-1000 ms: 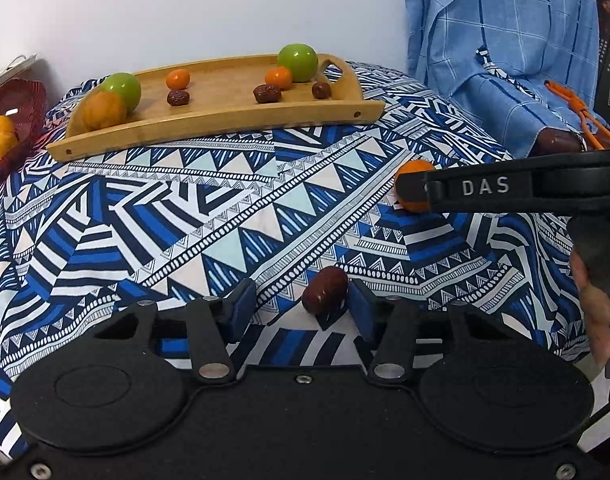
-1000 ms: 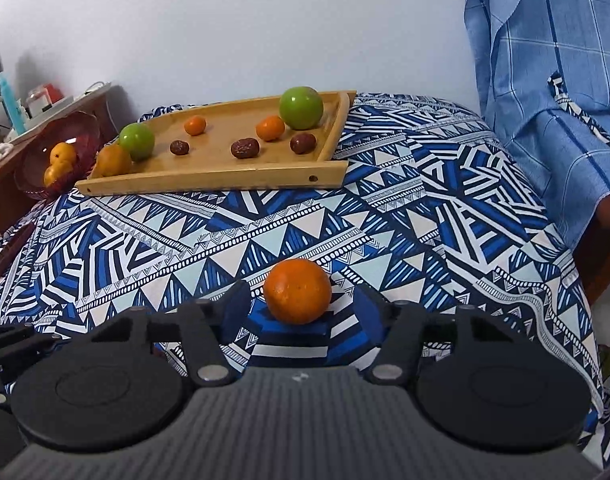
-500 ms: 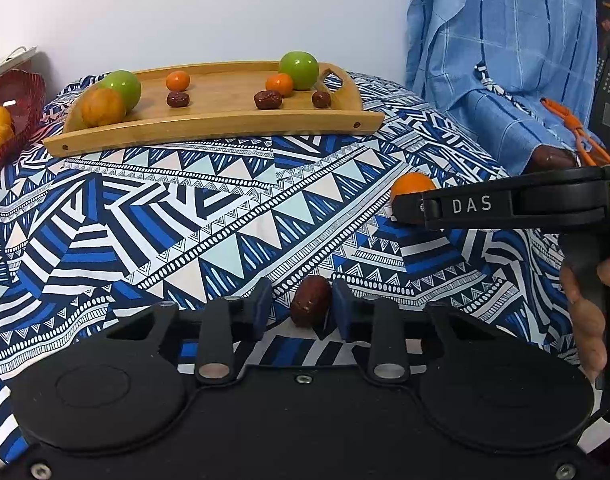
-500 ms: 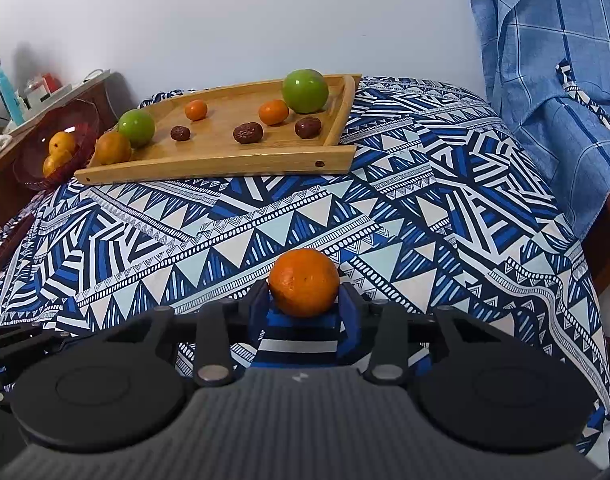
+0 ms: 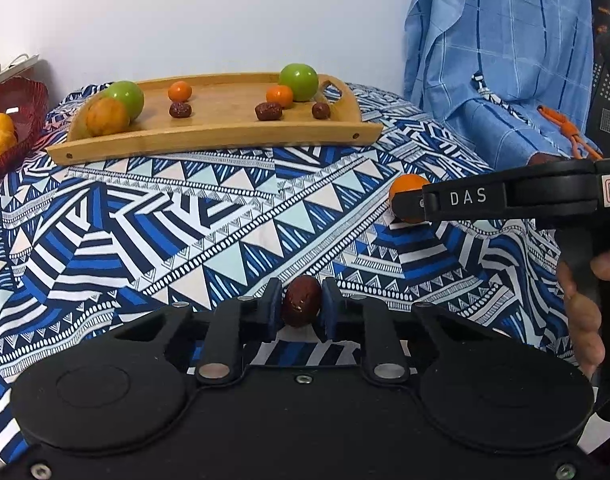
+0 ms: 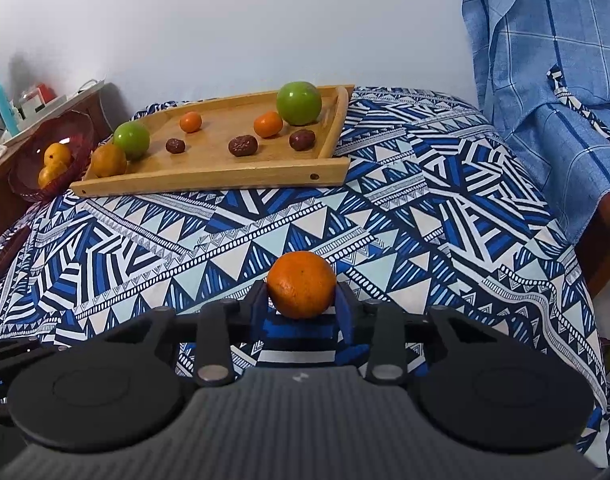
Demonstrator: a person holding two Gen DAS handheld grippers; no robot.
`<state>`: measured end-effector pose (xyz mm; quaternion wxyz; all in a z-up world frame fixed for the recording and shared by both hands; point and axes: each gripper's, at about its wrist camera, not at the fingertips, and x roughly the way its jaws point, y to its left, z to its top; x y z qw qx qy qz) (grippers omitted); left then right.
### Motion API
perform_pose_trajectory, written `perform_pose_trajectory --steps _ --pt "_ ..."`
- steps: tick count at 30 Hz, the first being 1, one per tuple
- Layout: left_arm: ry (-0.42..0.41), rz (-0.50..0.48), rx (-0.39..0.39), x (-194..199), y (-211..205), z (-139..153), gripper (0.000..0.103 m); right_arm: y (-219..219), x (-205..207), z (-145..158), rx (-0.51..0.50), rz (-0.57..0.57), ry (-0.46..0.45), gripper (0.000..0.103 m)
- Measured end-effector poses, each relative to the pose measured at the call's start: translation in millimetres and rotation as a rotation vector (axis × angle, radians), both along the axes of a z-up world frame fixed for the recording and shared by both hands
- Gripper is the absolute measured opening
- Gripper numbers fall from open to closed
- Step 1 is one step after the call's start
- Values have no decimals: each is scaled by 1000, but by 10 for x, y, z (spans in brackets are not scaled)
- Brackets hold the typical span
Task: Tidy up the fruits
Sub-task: 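Carry the orange with the right tool while the left tool carries its date over the tray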
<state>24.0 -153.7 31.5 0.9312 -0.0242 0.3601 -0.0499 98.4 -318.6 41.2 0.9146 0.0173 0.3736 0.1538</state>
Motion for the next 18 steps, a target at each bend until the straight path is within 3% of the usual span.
perform_pose_trajectory --steps 18 --pt "-138 64 37 276 425 670 20 189 84 636 124 12 -179 40"
